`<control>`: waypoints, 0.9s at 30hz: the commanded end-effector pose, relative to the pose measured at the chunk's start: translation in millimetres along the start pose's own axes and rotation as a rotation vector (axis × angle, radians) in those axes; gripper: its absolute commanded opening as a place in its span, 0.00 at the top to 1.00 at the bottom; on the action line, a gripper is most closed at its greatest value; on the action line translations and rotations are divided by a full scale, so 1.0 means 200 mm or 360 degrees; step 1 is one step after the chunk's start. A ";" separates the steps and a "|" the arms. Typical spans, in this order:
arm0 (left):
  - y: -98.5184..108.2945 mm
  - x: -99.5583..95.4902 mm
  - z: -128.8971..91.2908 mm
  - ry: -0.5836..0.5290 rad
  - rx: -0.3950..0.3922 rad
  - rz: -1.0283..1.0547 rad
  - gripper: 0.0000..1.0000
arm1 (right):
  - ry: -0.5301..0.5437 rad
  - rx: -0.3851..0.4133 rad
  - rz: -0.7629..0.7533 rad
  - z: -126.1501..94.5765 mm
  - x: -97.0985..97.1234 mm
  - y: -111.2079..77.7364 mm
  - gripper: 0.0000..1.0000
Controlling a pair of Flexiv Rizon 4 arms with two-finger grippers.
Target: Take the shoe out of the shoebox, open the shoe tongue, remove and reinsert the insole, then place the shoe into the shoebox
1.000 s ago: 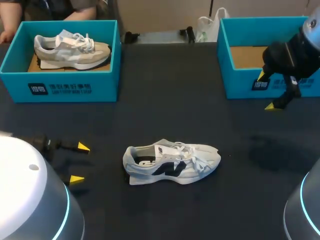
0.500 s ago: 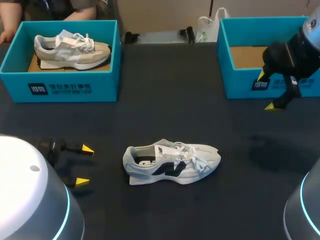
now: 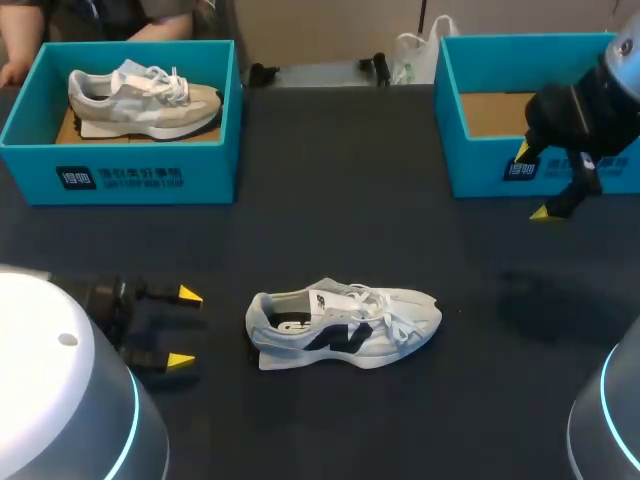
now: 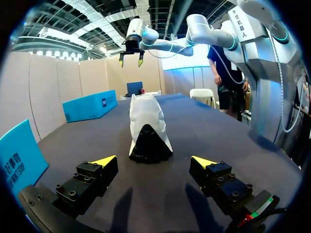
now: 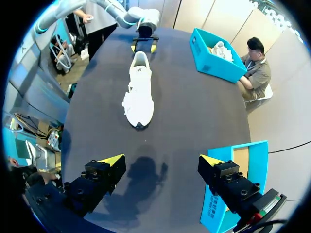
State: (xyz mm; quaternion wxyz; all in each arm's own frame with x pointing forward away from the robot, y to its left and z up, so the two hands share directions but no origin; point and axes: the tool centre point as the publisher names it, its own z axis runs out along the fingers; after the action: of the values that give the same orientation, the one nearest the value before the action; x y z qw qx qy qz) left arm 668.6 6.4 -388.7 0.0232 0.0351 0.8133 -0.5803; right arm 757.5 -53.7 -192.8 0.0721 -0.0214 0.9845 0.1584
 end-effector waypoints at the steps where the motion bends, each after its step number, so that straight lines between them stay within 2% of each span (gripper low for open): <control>1: 0.00 -0.01 0.09 0.0005 0.0013 0.0006 0.00 | 0.0000 0.0003 0.0001 0.00 0.00 0.00 0.00; 9: -0.01 -0.01 0.19 0.0010 0.0063 0.0003 0.00 | 0.0000 0.0003 0.0001 0.00 0.00 0.00 0.00; 15: -0.02 -0.01 0.24 -0.0071 0.0098 -0.0019 0.00 | 0.0000 0.0003 0.0001 0.00 0.00 0.00 0.00; 27: -0.07 -0.01 0.39 -0.0138 0.0105 -0.0064 0.00 | 0.0000 0.0003 0.0001 0.00 0.00 0.00 0.00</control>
State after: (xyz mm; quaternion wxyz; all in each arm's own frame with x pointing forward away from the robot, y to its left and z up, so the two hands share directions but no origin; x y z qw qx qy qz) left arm 670.6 -63.5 -399.3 0.0400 -0.0019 0.7905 -0.6112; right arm 757.5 -53.7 -192.8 0.0721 -0.0213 0.9845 0.1584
